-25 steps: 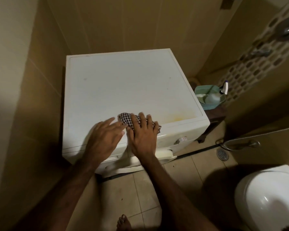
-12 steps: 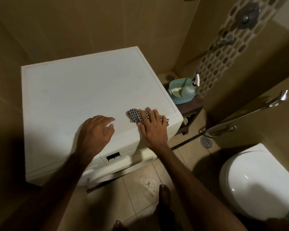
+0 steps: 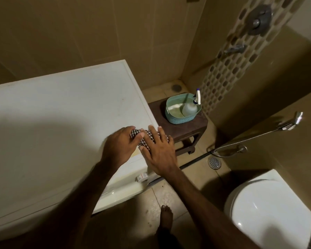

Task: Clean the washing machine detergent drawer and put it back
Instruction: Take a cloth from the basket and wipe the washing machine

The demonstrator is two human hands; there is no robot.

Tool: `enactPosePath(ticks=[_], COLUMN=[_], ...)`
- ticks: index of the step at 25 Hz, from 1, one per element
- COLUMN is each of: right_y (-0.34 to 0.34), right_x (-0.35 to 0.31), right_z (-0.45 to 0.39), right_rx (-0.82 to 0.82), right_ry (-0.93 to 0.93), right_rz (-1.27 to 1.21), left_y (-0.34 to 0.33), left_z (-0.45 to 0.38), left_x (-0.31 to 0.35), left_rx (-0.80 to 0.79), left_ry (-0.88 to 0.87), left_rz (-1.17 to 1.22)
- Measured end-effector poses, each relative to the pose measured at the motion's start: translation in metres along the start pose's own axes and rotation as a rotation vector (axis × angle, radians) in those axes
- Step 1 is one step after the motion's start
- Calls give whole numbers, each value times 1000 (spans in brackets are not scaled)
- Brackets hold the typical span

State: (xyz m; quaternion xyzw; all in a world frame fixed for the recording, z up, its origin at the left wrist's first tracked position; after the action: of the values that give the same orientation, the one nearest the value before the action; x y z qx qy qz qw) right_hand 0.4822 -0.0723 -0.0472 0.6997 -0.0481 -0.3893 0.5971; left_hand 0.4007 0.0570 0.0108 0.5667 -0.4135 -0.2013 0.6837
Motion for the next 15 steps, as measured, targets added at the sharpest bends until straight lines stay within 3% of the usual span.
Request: enactPosePath(ticks=[4, 6, 9, 15], right_y=[11, 19, 28, 50], right_x=[10, 19, 58, 102], right_z=[-16, -22, -18, -15], right_rx=[-42, -44, 11, 121], right_ry=[-36, -125, -450, -509], right_rz=[-211, -552, -1135, -1297], left_y=[-8, -12, -17, -30], left_z=[-18, -28, -37, -66], left_x=[16, 17, 23, 65], left_rx=[7, -36, -58, -83], left_ry=[95, 168, 208, 179], left_rz=[52, 93, 155, 363])
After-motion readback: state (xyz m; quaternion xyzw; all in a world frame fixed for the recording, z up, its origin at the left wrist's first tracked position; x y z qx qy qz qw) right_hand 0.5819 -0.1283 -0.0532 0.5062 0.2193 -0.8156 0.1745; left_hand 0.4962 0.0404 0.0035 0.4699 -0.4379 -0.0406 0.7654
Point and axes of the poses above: each hand's wrist, its own z-axis away from the middle knuckle, its own y-axis out of the back of the hand, x = y × z, the point moved 7 cm from there along -z, towards the middle knuckle, and after that the axes turned 13 degrees about -z, right-handed, at the moved point
